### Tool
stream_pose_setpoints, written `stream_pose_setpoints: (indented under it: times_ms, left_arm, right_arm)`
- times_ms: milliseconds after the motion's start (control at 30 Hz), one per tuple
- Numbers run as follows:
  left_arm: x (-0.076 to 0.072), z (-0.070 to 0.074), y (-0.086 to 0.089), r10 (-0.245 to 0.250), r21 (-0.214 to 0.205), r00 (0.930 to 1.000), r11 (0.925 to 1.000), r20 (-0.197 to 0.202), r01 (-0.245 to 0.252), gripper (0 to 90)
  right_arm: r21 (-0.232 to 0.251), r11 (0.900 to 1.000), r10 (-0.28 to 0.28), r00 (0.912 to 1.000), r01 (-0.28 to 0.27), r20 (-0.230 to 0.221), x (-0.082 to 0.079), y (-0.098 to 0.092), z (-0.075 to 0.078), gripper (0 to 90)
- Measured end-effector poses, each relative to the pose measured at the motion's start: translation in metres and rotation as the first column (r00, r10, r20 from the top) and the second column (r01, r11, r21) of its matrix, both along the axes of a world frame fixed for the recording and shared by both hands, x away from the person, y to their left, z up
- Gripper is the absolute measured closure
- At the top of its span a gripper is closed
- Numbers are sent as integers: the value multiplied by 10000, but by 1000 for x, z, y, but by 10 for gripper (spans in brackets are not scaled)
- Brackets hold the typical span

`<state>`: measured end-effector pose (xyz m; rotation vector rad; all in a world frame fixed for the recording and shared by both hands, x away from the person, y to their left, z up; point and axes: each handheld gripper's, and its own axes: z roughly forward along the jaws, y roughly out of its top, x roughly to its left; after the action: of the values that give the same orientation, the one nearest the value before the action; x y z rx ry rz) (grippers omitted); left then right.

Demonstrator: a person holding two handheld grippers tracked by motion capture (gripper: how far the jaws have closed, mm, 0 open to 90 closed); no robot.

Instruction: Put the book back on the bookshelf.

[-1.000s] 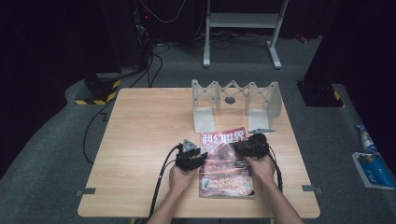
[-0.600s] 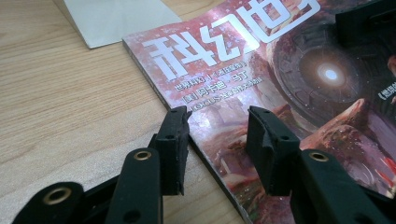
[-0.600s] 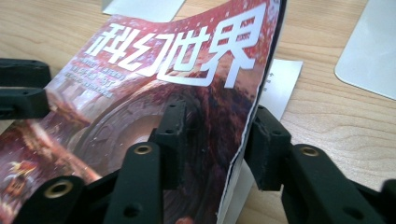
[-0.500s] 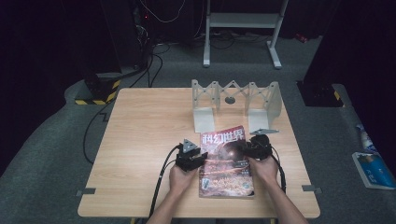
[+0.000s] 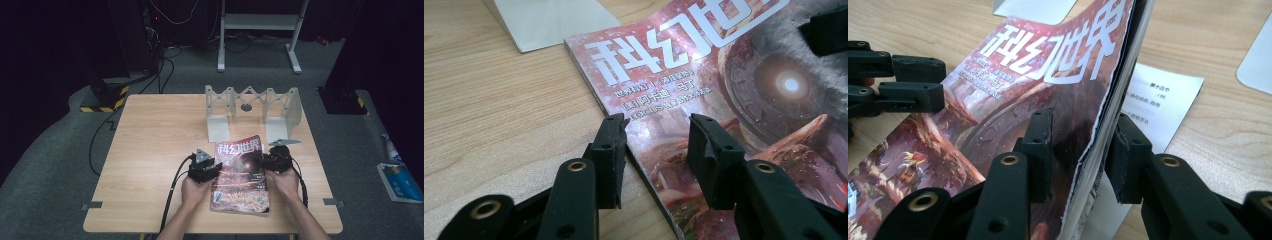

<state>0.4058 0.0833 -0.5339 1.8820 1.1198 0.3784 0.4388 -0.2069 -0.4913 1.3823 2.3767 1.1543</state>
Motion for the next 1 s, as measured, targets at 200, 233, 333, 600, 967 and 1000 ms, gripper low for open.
stream_pose_setpoints:
  times_ms: [200,233,333,600,967,1000]
  left_arm:
    - [0,0,0,-5,6,10000,10000,4,5,585]
    - [0,0,0,-6,8,10000,10000,4,6,585]
    - [0,0,0,-6,33,10000,10000,6,6,584]
    - [0,0,-1,-137,72,9999,9999,79,137,552]
    - [2,0,0,-246,-1,9997,9997,23,246,345]
    - [2,0,0,-250,20,9997,9997,25,250,338]
  right_arm:
    - [580,9982,155,9985,-125,-516,6,-4,6,695]
    - [639,9977,267,9989,-243,-377,5,-2,8,695]
    - [0,9985,545,9985,-545,-70,2,6,10,659]
    - [-253,9985,481,9988,-482,-70,3,6,8,758]
    - [-499,9936,1059,9894,-1014,995,-17,15,22,832]
    - [-420,9941,1038,9901,-1002,944,-17,15,23,835]
